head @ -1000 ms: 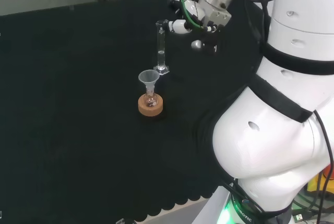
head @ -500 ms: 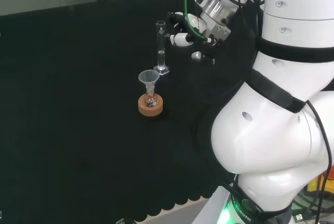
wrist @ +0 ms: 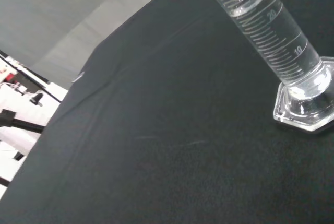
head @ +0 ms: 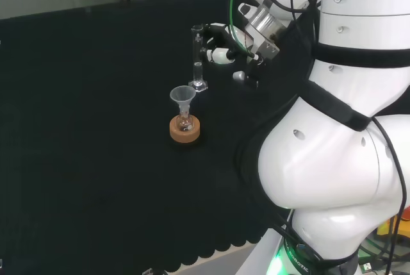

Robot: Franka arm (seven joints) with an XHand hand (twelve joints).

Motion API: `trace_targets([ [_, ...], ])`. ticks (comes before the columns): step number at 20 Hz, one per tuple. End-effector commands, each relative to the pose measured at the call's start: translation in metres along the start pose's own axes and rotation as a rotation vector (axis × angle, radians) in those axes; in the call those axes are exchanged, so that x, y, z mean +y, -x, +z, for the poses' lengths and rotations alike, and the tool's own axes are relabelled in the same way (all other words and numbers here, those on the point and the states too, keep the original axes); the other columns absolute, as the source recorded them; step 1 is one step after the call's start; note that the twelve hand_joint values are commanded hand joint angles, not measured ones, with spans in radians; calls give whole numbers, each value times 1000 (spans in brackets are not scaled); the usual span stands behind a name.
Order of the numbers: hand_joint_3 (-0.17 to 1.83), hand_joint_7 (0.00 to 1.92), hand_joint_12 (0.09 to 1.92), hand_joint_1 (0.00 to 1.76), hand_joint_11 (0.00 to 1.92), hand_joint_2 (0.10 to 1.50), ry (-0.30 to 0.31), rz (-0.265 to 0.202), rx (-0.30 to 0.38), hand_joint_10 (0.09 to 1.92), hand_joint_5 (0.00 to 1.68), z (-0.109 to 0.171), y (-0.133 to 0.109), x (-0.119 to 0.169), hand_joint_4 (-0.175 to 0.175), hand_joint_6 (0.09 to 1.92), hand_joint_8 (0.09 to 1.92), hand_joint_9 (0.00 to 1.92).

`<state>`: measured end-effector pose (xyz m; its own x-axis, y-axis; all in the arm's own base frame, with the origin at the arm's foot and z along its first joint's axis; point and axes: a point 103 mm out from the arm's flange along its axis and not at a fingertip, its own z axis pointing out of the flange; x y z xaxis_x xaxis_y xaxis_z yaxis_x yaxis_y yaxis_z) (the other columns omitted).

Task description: Pick up the graduated cylinder.

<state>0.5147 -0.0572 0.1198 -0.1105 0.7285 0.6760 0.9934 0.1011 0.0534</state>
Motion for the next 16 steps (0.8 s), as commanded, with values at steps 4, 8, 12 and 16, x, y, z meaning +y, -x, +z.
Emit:
trace_targets([
  [4,-175,377,1319,1004,345,1028,-34,-119,143,542,474,20,10,14,-49,87,616,599],
  [8,-175,367,1311,1008,332,1025,-40,-157,176,534,470,25,9,17,-47,87,611,587],
  [12,-175,371,1308,1012,325,1020,-37,-168,210,531,463,31,11,18,-44,87,611,584],
  [16,-175,426,1304,1026,337,1016,-25,-161,240,534,480,35,17,18,-36,87,616,626],
])
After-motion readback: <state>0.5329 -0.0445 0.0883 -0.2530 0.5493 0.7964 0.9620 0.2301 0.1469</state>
